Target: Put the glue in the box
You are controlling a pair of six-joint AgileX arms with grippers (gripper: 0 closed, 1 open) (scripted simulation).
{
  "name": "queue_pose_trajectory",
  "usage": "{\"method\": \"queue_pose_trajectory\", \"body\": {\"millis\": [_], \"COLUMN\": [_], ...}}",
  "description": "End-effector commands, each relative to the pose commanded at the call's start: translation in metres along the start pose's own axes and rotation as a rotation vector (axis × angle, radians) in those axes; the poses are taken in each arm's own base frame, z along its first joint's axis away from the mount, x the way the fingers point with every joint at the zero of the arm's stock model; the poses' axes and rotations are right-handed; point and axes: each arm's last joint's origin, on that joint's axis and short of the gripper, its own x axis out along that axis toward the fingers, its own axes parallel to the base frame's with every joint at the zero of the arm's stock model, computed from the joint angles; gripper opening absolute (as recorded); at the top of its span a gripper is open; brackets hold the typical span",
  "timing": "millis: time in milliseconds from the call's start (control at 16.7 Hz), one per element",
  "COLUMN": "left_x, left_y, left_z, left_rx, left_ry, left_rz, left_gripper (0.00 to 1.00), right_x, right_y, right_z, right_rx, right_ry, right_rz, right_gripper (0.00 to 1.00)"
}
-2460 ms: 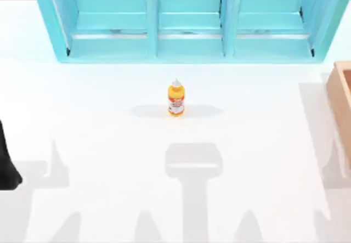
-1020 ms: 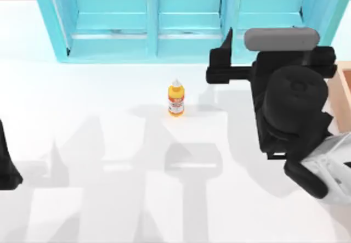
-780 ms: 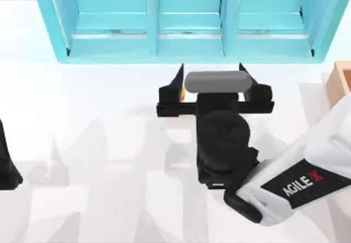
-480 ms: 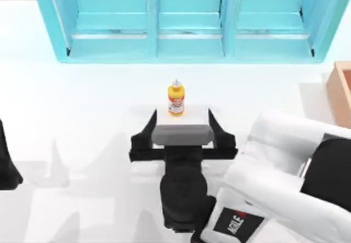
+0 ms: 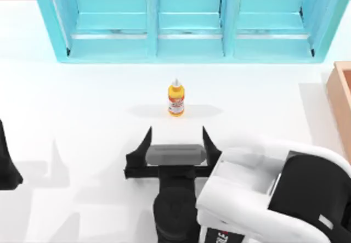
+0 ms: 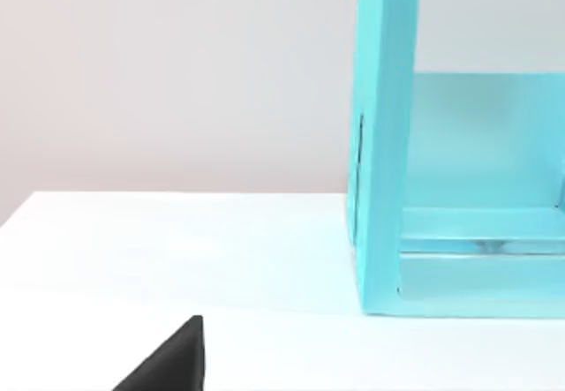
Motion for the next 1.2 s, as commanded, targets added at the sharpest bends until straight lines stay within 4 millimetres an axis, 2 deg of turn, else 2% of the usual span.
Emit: {"method": "queue_pose_trajectory", "body": {"millis": [120, 240, 660, 780, 960, 1200], "left_x": [0.0, 0.0, 0.0, 0.0, 0.0, 0.0], "left_y": [0.0, 0.0, 0.0, 0.0, 0.0, 0.0], "left_z": [0.0, 0.0, 0.0, 0.0, 0.0, 0.0], "left_rx": [0.0, 0.0, 0.0, 0.0, 0.0, 0.0], "left_ry": [0.0, 0.0, 0.0, 0.0, 0.0, 0.0], "left_rz": [0.0, 0.0, 0.0, 0.0, 0.0, 0.0], "left_gripper": [1.0, 1.0, 1.0, 1.0, 1.0, 1.0], "right_x": [0.002, 0.014, 0.092, 0.1, 0.1, 0.1], "right_y": [-0.001, 0.001, 0.001, 0.0, 0.0, 0.0], "right_z": [0.0, 0.0, 0.0, 0.0, 0.0, 0.0], "right_rx": [-0.003, 0.0, 0.0, 0.0, 0.0, 0.0], "right_ry": [0.002, 0.0, 0.0, 0.0, 0.0, 0.0], "right_rz": [-0.002, 0.0, 0.0, 0.0, 0.0, 0.0], "right_gripper": [1.0, 1.0, 1.0, 1.0, 1.0, 0.7]}}
